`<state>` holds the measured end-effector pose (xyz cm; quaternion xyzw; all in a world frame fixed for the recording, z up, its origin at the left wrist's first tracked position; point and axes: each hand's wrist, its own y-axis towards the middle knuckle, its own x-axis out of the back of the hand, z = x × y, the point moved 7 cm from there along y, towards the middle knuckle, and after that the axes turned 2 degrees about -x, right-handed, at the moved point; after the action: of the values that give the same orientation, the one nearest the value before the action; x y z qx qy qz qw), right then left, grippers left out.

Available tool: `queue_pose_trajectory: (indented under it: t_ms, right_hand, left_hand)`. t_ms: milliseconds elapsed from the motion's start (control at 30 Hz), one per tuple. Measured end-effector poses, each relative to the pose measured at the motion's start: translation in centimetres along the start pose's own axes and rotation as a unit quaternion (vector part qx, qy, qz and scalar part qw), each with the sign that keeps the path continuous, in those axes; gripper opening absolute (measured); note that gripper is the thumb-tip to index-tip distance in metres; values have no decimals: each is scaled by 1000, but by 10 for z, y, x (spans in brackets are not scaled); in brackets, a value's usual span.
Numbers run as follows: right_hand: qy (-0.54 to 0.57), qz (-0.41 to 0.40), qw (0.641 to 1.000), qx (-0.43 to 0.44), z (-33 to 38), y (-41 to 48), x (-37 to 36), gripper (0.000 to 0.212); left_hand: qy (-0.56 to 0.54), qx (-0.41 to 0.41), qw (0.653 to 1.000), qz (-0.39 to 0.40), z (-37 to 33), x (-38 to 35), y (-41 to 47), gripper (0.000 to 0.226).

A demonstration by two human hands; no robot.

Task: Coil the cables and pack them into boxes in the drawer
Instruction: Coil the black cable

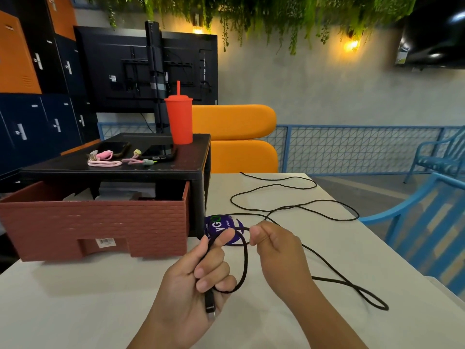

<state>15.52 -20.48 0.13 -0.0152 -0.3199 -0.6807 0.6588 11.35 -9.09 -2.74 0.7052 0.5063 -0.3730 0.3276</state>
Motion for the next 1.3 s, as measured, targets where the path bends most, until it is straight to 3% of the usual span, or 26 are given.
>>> queue_pose_trajectory:
  t_ms: [133, 333, 400, 467, 533, 633, 733, 767, 800, 833, 900, 967, 1033, 1100, 1167, 1233, 1300]
  right_hand:
    - [-66, -7, 998, -6, 0, 0, 4, 30]
    - [-284, 147, 947, 33, -4, -12, -36, 26]
    - [-306, 194, 930, 58, 2, -21, -52, 30]
    - [-300, 237, 920, 87, 11, -31, -63, 32]
    - [-288, 269, 911, 120, 22, -38, -68, 31]
    - [-296, 279, 898, 168, 32, -40, -63, 30]
    - [-316, 249, 888, 222, 38, -36, -51, 28]
    - [-349, 221, 875, 251, 37, -33, -48, 28]
    - [-360, 180, 876, 267, 36, -31, -42, 29]
    - [-347, 141, 884, 279, 38, -28, -37, 31]
    - [-326, 83, 892, 301, 42, -24, -29, 34]
    - [-298, 55, 905, 299, 43, -20, -21, 37]
    - [-220, 22, 941, 255, 38, -12, -7, 35]
    - [-122, 27, 973, 195, 28, -8, -1, 34]
    - [-46, 65, 983, 168, 23, -9, -6, 40]
    - [-18, 104, 980, 169, 24, -14, -16, 40]
    - [-20, 129, 980, 151, 25, -17, -23, 22]
  left_hand:
    - [11, -7, 1000, 4, 0, -2, -2, 75]
    - [41, -130, 989, -53, -25, 9, -2, 89]
    - [56, -187, 978, -76, -32, 10, -3, 78]
    - [110, -234, 960, -104, -42, 13, -4, 53]
    - [274, -276, 911, -141, -50, 13, -6, 39]
    - [517, -327, 781, -126, -52, 6, -8, 45]
    - [657, -316, 680, -83, -43, 10, -3, 42]
    - [686, -292, 663, -63, -38, 12, -1, 36]
    - [697, -261, 666, -45, -33, 15, 1, 30]
    - [677, -236, 697, -33, -29, 15, 2, 28]
    - [585, -176, 791, -30, -24, 13, 3, 41]
    - [520, -117, 845, -34, -20, 13, 3, 53]
    - [459, -77, 885, -22, -15, 9, 0, 49]
    - [368, -40, 929, -12, -10, 4, -3, 33]
    - [296, -20, 955, -11, -6, 4, -4, 26]
    - [223, -2, 975, -3, -2, 6, -4, 33]
    - [150, 18, 988, 31, -1, 10, 0, 39]
